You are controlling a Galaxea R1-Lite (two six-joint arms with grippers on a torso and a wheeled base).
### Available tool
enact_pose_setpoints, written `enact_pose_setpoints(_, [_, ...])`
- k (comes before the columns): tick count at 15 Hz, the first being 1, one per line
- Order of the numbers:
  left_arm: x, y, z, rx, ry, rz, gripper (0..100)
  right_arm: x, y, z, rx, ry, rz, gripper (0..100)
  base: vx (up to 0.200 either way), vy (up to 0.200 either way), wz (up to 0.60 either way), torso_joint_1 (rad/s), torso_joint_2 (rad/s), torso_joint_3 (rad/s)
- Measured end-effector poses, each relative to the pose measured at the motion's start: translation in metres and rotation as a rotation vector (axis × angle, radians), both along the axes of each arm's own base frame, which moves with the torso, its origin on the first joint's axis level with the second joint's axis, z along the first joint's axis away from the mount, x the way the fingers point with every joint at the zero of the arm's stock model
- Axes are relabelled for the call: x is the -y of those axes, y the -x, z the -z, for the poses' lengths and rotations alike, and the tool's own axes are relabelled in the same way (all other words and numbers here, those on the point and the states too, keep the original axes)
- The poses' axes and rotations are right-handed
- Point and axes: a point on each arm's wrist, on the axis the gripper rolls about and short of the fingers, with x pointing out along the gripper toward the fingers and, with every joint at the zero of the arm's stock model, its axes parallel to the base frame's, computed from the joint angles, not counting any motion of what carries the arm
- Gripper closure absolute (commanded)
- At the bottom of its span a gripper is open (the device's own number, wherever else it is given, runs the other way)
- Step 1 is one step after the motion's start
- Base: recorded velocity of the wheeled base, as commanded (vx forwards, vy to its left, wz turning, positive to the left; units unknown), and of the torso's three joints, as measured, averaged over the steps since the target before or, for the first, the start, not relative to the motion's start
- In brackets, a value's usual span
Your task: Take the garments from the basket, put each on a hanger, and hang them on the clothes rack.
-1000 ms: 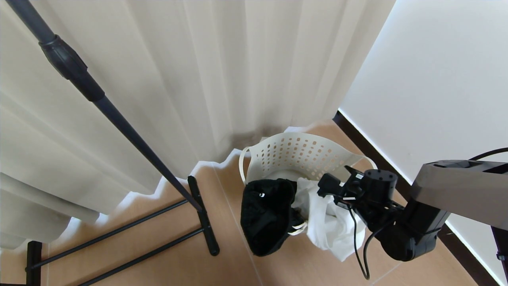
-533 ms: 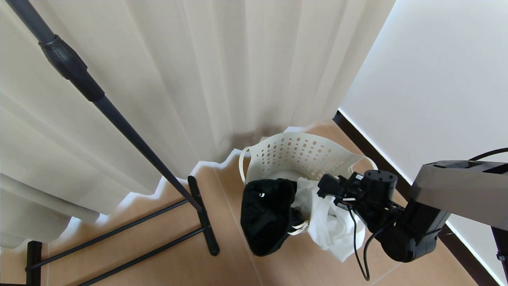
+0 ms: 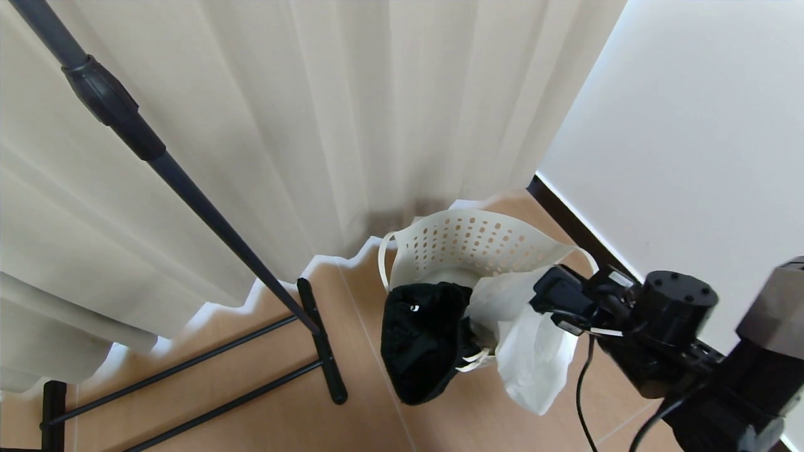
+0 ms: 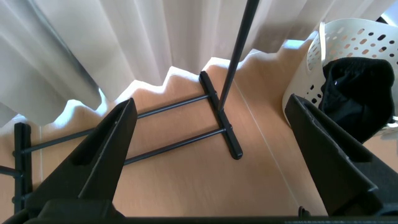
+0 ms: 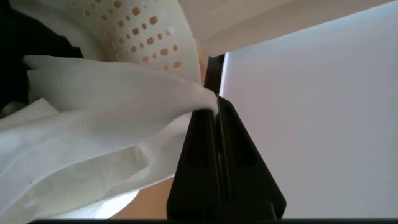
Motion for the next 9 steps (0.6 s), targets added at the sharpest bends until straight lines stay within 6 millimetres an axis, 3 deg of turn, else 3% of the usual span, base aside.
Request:
enact_pose_setpoints(5, [0.0, 0.0, 0.0, 0.0, -0.001, 0.001, 0, 0.006, 0.073, -0.057, 0.138, -0.193, 0.036, 100, 0.0, 0.0, 0.0, 0.0, 0.0, 0.0])
enact_pose_setpoints(9, [0.0, 0.0, 0.0, 0.0, -0.001, 0.002, 0, 0.011, 0.09, -0.072, 0.195, -0.234, 0.026, 100, 0.0, 0.0, 0.0, 0.0, 0.0, 0.0])
